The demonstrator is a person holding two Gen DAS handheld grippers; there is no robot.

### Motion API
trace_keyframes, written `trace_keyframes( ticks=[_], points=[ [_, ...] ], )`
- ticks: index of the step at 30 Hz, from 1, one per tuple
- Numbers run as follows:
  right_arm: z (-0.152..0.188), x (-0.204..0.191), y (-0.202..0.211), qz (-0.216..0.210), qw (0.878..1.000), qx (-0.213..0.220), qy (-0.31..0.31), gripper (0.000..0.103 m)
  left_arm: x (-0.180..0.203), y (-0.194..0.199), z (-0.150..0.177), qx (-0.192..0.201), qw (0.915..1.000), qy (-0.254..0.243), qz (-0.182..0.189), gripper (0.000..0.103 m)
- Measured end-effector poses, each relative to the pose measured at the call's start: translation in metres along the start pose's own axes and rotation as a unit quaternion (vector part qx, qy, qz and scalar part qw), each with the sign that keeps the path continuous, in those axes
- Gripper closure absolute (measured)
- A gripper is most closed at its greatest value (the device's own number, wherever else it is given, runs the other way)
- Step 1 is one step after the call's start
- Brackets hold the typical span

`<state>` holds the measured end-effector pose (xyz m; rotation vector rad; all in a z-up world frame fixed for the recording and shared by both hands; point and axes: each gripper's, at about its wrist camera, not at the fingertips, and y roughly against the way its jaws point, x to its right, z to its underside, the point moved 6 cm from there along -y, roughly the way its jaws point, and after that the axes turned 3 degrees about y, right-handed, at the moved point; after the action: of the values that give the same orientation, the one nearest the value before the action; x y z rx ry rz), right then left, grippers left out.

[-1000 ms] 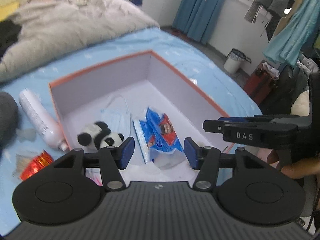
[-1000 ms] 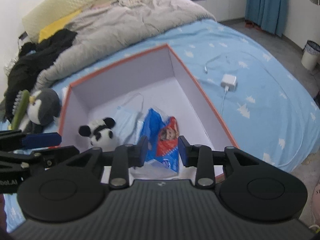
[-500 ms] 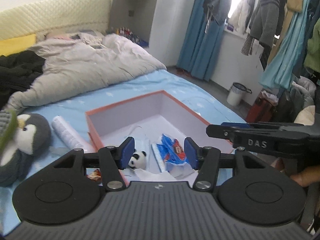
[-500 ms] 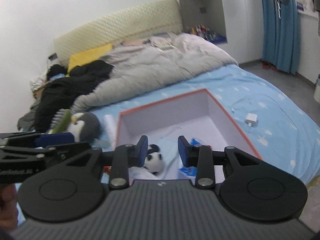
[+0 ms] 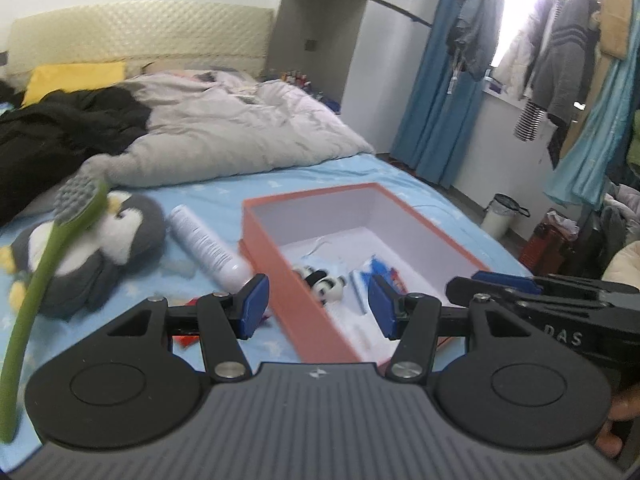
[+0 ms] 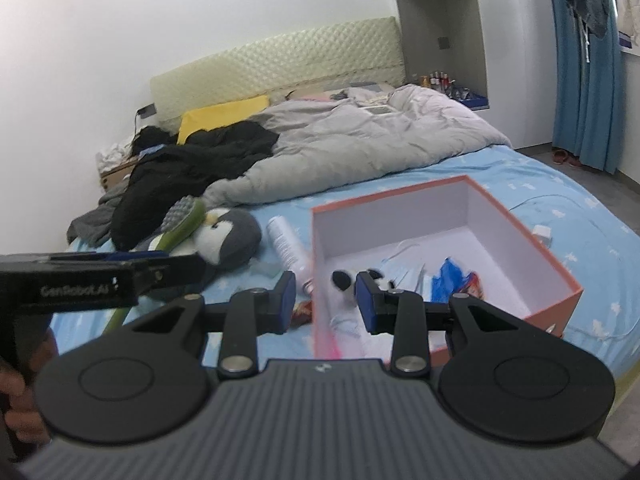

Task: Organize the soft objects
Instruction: 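Open the left tool releasing the towel into the box while the right tool releases the keychain, then move the left tool to the red tea packet while the right tool approaches the candy wrapper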

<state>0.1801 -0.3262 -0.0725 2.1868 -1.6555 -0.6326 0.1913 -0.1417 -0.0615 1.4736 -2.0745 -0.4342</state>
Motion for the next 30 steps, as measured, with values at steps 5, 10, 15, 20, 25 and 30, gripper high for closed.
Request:
trace_keyframes(
  ticks=[5,10,15,20,25,30],
  points=[
    [0.02,-0.025,0.001,-0.005,1.0,-0.013,0.003,0.067,-0.025,0.015,0.022,-0.001,0.9996,0.022,-0.017,0.042],
    [0.041,-0.049,-0.004,-0.013,0.999,-0.034,0.01,0.067,-0.046,0.026,0.046,-0.009,0.9985,0.04,-0.036,0.042],
    [0.061,-0.074,-0.008,-0.015,0.999,-0.049,0.017,0.067,-0.067,0.034,0.074,-0.021,0.9958,0.068,-0.058,0.042],
    [0.077,-0.096,-0.013,-0.015,0.997,-0.06,0.039,0.067,-0.086,0.038,0.097,-0.033,0.9927,0.092,-0.071,0.042],
    [0.086,-0.108,-0.029,-0.018,0.996,-0.071,0.058,0.067,-0.104,0.028,0.104,-0.044,0.991,0.108,-0.066,0.042],
    [0.094,-0.115,-0.054,-0.018,0.994,-0.083,0.071,0.067,-0.115,-0.004,0.093,-0.062,0.9921,0.093,-0.056,0.042]
  ],
)
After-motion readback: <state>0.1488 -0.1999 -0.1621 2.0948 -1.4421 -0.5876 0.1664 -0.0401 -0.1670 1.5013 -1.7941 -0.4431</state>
